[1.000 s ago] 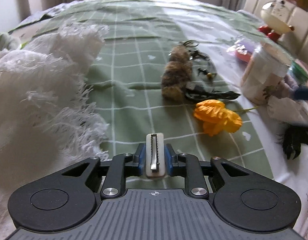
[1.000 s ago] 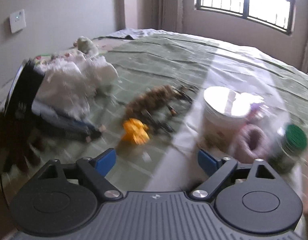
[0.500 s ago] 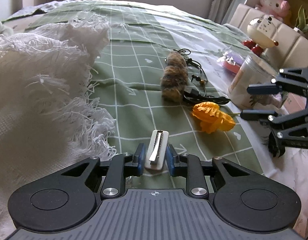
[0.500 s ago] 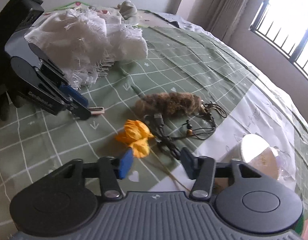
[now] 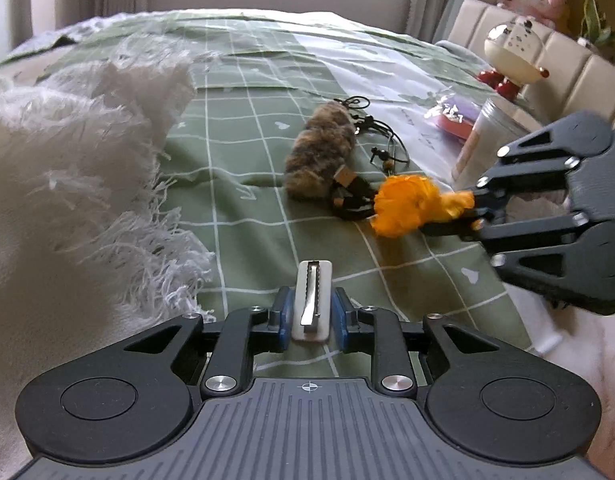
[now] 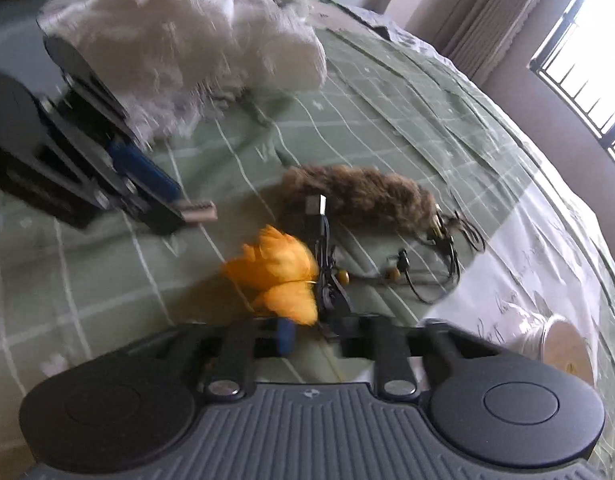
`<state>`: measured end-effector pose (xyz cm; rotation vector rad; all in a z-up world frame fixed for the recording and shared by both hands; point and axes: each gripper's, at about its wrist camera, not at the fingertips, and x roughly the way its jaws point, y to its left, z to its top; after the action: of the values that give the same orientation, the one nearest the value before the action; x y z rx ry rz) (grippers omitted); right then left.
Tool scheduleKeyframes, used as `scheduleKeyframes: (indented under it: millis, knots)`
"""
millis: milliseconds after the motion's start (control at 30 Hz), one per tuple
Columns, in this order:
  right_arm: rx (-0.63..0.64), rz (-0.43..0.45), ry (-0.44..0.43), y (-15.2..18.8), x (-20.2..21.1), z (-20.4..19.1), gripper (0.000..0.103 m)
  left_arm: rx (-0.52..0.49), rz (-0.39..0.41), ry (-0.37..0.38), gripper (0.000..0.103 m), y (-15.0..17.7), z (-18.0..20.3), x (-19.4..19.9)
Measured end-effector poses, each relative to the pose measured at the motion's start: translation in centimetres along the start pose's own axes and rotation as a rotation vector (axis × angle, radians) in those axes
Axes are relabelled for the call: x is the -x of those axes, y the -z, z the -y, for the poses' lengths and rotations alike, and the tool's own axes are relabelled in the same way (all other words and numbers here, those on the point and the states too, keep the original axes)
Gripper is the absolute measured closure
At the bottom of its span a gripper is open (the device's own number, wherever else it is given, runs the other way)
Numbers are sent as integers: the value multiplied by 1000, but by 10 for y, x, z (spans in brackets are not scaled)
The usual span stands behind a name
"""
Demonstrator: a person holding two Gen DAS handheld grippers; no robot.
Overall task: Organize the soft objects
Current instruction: 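Close the right tool on the orange flower's head, then lift the orange flower off the bed with the right tool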
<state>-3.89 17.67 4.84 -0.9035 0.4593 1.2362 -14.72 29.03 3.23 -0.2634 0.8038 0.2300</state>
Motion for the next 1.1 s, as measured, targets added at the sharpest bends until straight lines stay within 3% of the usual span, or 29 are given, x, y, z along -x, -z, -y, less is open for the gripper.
scheduleKeyframes:
  millis: [233,667,833,867,933,967,1000,1100]
  knots:
    - [-93,-1,-19,-4,34,5,100,-53,29,-64,80,-3,17,-8]
    - [-223,10,-45,6,76,13,100,-114,35,-30,80,1,41,32]
    - [-184,33,-6,6,93,13,100,-116,35,-45,80,-5,46,41]
    - [-172,33,-3,9,94,12,97,-106,32,-48,80,-5,45,42]
    - [-151,24,-16,16,92,9,79,-86,32,-42,80,-4,42,43]
    - [-141,25,-27,20,90,7,59,-76,32,-36,80,-3,40,43]
    - [-127,29,-36,25,88,5,47,-64,30,-31,80,-1,38,42]
    - [-78,7,-70,33,73,-4,46,-5,6,-13,80,5,29,33]
